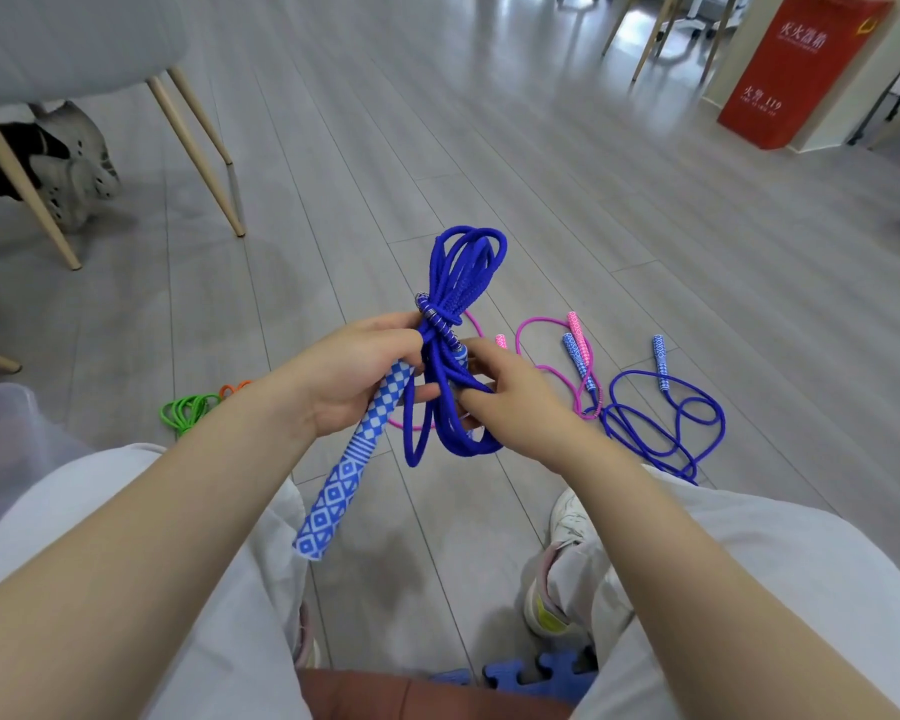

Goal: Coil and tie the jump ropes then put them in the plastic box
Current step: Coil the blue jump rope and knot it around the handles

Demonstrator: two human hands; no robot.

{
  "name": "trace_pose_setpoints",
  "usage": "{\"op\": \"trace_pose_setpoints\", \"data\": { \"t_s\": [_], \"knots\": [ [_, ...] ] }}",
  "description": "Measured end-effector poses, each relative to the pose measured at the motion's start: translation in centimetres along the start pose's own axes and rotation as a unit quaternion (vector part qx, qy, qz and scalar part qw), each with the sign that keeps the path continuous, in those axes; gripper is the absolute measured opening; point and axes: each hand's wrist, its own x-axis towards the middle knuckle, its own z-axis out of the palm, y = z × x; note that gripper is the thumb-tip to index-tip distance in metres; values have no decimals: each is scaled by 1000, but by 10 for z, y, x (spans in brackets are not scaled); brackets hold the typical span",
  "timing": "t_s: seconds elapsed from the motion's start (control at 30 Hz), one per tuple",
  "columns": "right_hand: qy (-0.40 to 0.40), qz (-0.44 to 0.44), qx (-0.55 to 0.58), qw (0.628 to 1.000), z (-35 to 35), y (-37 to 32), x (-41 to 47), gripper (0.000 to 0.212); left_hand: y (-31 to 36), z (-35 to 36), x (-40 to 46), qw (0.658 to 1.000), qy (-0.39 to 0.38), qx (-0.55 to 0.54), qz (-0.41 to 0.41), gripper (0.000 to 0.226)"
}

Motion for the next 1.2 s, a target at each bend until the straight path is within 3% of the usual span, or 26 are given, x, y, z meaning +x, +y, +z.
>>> {"op": "trace_pose_setpoints", "data": {
  "t_s": [0.17,0.43,0.73,0.97,1.1,1.2],
  "knots": [
    [21,-9,-24,999,2,-1,2,46,1,1,1,998,-3,-51,-20,44],
    [36,-22,-69,997,5,5,7,56,-2,-6,7,999,35,-13,-24,38],
    [71,-42,-86,993,7,4,4,59,-4,-1,6,954,-22,-288,-76,35],
    [-20,16,77,997,1,-2,3,45,-4,-2,7,947,-3,-311,-84,37],
    [-87,-1,79,993,1,-1,-3,54,-6,-3,7,950,-1,-296,-94,43],
    [-81,-6,35,996,5,-1,-4,64,-7,-3,8,955,8,-284,-85,43]
  ]
}}
